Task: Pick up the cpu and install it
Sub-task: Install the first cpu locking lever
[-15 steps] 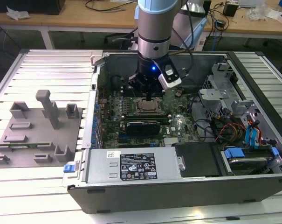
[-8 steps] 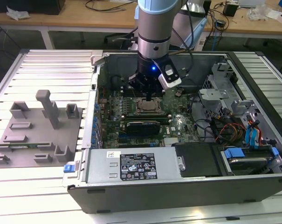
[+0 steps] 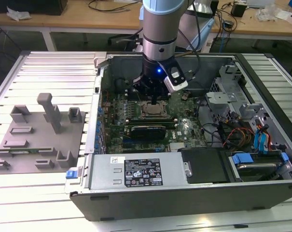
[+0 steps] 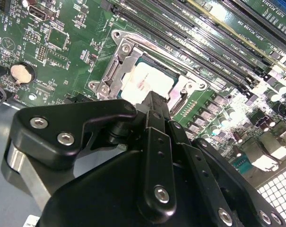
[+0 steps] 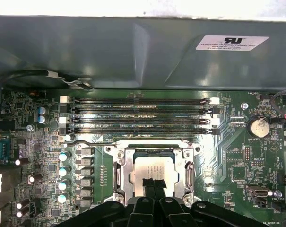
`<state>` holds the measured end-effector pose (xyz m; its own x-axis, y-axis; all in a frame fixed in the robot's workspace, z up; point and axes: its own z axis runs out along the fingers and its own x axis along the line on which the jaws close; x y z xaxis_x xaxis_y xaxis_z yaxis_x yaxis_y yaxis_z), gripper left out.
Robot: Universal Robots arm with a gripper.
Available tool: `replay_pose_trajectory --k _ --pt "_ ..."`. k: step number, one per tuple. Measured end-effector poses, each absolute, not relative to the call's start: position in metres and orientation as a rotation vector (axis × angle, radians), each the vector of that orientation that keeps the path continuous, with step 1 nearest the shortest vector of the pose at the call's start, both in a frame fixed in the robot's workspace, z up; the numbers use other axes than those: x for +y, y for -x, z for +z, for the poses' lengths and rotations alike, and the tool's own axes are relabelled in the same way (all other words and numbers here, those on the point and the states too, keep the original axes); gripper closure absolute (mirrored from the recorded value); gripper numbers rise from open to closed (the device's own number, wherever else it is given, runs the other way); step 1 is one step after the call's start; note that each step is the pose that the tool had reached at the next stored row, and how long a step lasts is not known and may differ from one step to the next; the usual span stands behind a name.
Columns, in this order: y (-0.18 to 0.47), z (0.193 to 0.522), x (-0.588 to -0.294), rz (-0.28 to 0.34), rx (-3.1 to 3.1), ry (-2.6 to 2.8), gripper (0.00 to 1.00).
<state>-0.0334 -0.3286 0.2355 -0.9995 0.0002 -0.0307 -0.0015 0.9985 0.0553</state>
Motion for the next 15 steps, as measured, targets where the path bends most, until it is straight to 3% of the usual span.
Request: replay_pose_trajectory --k 15 --pt "0.033 0.249 -0.328 0.086 3.109 0.001 0.89"
